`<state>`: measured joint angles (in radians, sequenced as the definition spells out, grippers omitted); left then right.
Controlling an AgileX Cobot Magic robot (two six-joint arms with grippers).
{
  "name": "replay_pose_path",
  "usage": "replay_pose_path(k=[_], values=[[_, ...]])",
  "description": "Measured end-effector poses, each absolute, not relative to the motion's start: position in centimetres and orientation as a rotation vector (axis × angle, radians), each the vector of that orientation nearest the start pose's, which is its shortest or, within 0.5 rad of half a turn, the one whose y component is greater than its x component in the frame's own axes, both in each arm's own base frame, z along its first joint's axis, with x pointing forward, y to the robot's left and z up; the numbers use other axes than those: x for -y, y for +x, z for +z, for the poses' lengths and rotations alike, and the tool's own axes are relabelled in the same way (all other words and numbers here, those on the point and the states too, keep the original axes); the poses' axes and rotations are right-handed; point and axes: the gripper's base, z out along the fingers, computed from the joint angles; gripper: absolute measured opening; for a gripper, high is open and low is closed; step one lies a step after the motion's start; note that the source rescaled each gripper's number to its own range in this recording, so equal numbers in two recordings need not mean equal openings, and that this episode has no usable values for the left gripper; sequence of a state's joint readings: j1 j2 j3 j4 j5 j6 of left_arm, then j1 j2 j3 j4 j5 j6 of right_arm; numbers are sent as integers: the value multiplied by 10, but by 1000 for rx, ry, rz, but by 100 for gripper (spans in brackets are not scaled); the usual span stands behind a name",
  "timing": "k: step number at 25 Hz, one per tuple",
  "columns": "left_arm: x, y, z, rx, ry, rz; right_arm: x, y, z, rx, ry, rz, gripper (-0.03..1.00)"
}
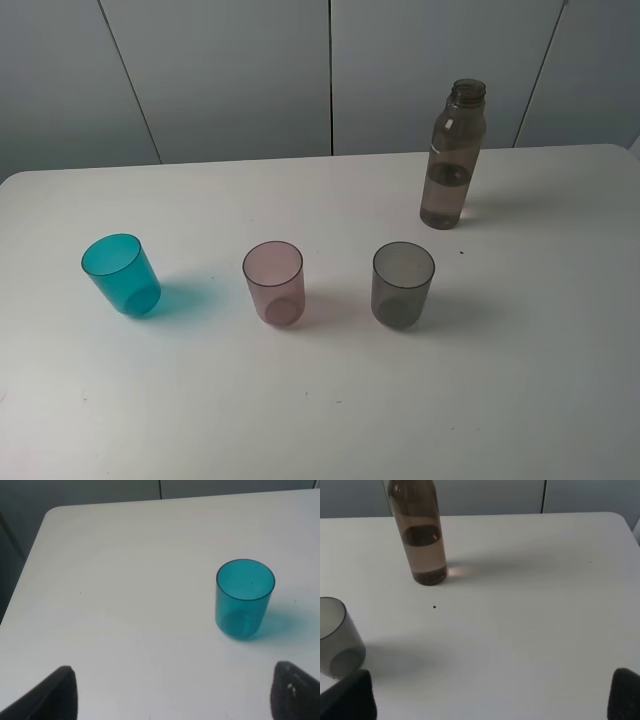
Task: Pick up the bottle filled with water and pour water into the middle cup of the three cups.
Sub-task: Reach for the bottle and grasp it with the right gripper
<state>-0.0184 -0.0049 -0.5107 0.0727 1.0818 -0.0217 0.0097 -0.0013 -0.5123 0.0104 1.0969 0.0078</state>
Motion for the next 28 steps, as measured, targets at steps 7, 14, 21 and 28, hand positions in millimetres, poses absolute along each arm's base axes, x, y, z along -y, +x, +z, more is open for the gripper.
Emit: replay_pose_path(k=[7, 14, 21, 28], values=[[-6, -8, 279, -2048, -8, 62, -1, -8, 278, -2067, -3, 23, 100], [-6, -8, 279, -2048, -8, 62, -1, -8, 278, -2067, -3, 23, 100], [-6, -8, 279, -2048, -8, 62, -1, -8, 278, -2067, -3, 23, 100], [-6, -8, 279, -2048, -8, 62, -1, -8, 278, -2067, -3, 23, 100]])
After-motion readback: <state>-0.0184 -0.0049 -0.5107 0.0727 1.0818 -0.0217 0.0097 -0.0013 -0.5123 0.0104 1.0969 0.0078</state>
